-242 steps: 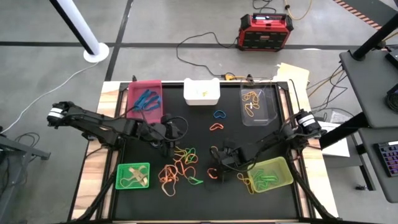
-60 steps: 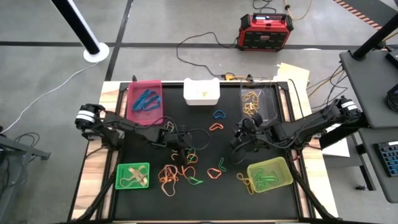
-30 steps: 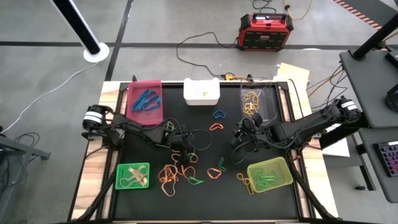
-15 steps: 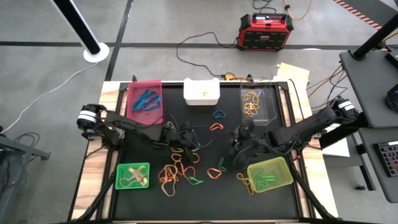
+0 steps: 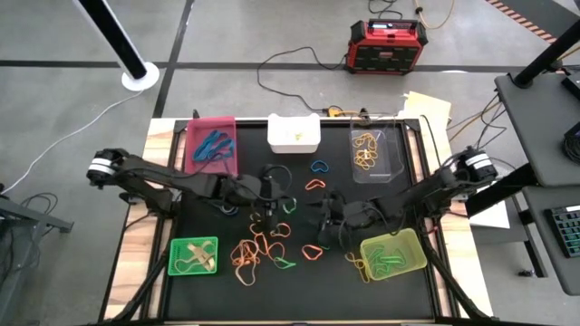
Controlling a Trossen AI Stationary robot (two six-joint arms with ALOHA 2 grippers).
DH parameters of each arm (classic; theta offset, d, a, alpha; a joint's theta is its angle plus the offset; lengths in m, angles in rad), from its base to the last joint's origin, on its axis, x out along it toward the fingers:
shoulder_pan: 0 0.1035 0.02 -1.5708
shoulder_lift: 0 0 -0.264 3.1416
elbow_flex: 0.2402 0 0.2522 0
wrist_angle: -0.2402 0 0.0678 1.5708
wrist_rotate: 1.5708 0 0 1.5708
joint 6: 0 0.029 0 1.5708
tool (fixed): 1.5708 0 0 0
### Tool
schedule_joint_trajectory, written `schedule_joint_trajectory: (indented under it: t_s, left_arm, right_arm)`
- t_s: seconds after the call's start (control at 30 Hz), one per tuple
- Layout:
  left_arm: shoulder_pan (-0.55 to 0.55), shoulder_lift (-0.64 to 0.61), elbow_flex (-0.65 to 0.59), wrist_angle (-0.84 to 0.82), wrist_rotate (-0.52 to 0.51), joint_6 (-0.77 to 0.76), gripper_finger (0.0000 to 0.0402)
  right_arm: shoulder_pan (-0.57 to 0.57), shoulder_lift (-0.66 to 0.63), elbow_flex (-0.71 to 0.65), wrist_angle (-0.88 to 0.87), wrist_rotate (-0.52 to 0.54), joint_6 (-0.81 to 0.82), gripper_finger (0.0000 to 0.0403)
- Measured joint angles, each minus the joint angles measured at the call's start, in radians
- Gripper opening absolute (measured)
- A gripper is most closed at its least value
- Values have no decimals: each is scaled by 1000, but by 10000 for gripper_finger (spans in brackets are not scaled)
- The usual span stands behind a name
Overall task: Sort rubber bands into baskets
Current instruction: Put the green rubber band into the yellow bin
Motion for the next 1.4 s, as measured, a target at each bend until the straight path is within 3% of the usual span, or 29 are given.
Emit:
schedule_joint_trajectory:
  t_s: [0.2,0.3,0.47,0.77,0.87,1.0,1.23,1.4]
  left_arm:
    - [-12,-28,0,27,0,19,0]
    - [-15,-30,2,30,1,22,0]
    - [-15,-29,0,28,0,26,0]
    - [-15,-27,-1,34,0,26,0]
    - [-15,-27,-1,35,-1,26,0]
    - [-15,-26,-2,59,-44,18,0]
    - [-15,-26,5,25,-81,-1,34]
    - [-16,-40,25,-102,-78,-1,83]
  right_arm:
    - [-30,101,0,327,-8,-85,230]
    - [-38,131,0,388,-33,-94,225]
    - [-57,144,2,409,-134,-62,204]
    - [-65,144,3,445,-135,-79,141]
    - [-70,144,3,448,-133,-100,105]
    - [-70,144,3,455,-133,-126,25]
    - [-70,140,3,424,-134,-117,9]
    - [-70,33,17,116,-142,-36,9]
